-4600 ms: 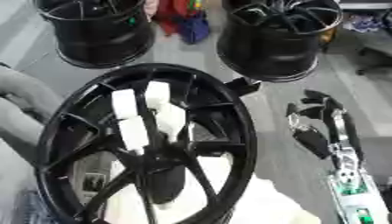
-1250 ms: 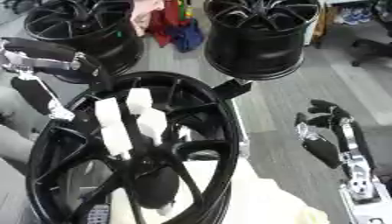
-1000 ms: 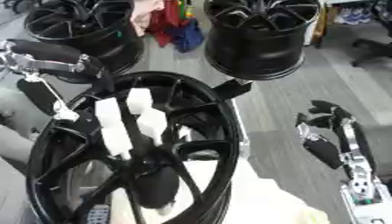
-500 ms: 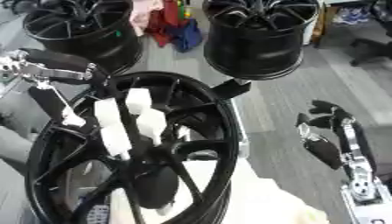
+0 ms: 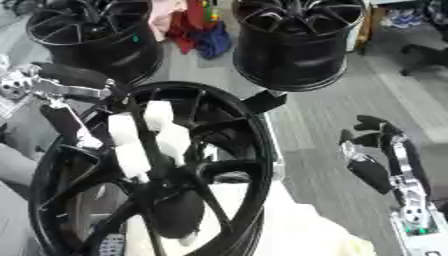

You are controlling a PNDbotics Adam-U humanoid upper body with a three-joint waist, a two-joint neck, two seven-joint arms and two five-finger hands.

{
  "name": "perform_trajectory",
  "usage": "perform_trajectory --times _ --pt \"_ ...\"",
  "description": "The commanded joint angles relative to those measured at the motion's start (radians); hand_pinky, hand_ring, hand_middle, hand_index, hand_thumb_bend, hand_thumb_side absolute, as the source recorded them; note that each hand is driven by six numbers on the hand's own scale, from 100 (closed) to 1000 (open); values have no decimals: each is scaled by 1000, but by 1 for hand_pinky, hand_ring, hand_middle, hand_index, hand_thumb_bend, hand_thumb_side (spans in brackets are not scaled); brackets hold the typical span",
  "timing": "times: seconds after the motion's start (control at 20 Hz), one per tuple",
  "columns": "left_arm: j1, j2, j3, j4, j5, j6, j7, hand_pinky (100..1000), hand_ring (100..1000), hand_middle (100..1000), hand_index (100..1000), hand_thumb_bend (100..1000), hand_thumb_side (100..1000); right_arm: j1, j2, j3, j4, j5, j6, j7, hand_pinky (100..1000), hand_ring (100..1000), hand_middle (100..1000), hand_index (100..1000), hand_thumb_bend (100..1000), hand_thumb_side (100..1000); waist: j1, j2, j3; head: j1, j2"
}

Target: Pull the pin out of the wheel hub.

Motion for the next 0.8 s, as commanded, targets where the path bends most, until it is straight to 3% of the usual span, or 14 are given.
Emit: perform_trajectory --times 0.05,0.4,0.55,0.8 --pt "-14 9 4 0 -6 -65 -57 665 623 737 822 287 226 -10 -15 -2 -9 -5 -2 3 712 618 671 804 201 366 -6 -8 0 3 5" --pt "-12 5 1 1 9 -73 -57 575 528 677 792 214 180 -9 -14 -2 -9 -5 -2 4 712 618 671 804 201 367 -9 -8 0 3 5" --pt "-13 4 2 -2 22 -68 -57 517 468 606 748 114 134 -10 -14 -2 -9 -6 -2 4 713 618 671 804 200 367 -9 -8 1 3 5" --pt "-16 9 4 -18 48 -51 -57 450 407 532 686 100 113 -10 -14 -3 -8 -6 -2 4 713 618 671 804 201 367 -10 -9 3 4 5"
